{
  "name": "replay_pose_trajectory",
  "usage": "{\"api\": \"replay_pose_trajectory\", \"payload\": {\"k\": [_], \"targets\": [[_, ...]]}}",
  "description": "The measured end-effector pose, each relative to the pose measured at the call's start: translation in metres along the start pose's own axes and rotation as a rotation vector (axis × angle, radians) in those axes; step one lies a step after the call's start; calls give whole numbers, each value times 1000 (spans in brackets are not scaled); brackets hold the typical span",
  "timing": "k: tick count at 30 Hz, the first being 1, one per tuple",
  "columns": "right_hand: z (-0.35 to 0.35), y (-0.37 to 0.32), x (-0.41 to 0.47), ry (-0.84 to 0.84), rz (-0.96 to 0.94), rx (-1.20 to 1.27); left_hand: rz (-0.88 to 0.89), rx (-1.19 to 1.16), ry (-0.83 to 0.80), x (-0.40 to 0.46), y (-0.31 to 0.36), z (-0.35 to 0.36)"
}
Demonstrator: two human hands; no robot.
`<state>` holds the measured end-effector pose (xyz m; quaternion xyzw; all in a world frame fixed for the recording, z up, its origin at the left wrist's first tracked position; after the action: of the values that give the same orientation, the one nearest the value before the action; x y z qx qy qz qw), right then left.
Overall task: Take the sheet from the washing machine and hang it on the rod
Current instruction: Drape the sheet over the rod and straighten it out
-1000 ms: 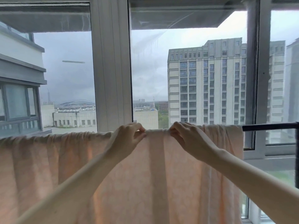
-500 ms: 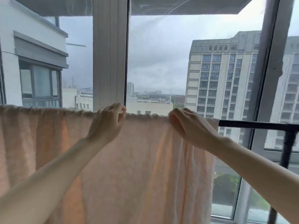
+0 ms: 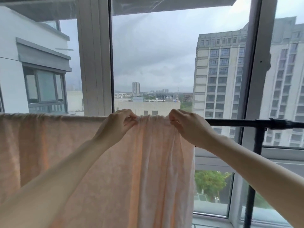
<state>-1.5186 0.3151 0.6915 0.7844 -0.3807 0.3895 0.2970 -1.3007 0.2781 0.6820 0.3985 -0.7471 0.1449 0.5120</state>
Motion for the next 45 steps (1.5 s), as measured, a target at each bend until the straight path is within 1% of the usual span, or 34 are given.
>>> {"api": "replay_pose_trajectory", "payload": {"k": [5, 7, 9, 11, 15, 19, 23, 26, 32, 34, 36, 38, 42, 45], "targets": [[-20, 30, -23, 3, 39, -90, -38, 6, 34, 0, -11, -2], [-31, 43, -31, 0, 98, -139, -52, 28, 40, -1, -13, -2], [-36, 49, -34, -20, 173, -137, -73, 48, 34, 1, -12, 0], [-36, 48, -33, -43, 215, -99, -58, 43, 18, 3, -2, 4], [-31, 35, -23, -2, 162, 16, 40, -33, 12, 2, 27, 16], [-11, 12, -9, -9, 34, -24, 30, -125, -6, 7, 39, 26], [-4, -2, 0, 49, -30, -49, 80, -120, -50, 6, 44, 28], [-12, 16, -8, 50, 35, -18, 86, -61, -83, 6, 29, 23], [-51, 68, -42, 47, 207, -110, 64, 77, -60, 10, 15, 22], [-61, 76, -48, 48, 262, -105, 72, 81, -49, 12, 23, 27], [-68, 79, -53, 51, 296, -65, 127, 63, -55, 13, 43, 37], [-74, 84, -59, 70, 290, -62, 199, 8, -67, 14, 69, 49], [-84, 100, -81, 69, 294, -142, 316, -37, -73, 15, 115, 73], [-91, 105, -91, 65, 257, -224, 325, -55, -17, 17, 134, 81]]}}
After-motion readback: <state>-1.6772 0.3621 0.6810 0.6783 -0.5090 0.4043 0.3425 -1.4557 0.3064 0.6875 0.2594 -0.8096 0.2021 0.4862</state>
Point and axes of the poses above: each hand's wrist, its own x-axis towards the middle knuckle, its own z-axis out of the palm, y = z × x, the point moved 7 cm from there along x, towards the middle knuckle, and after that the axes turned 9 degrees about y, right-handed, at the moved point
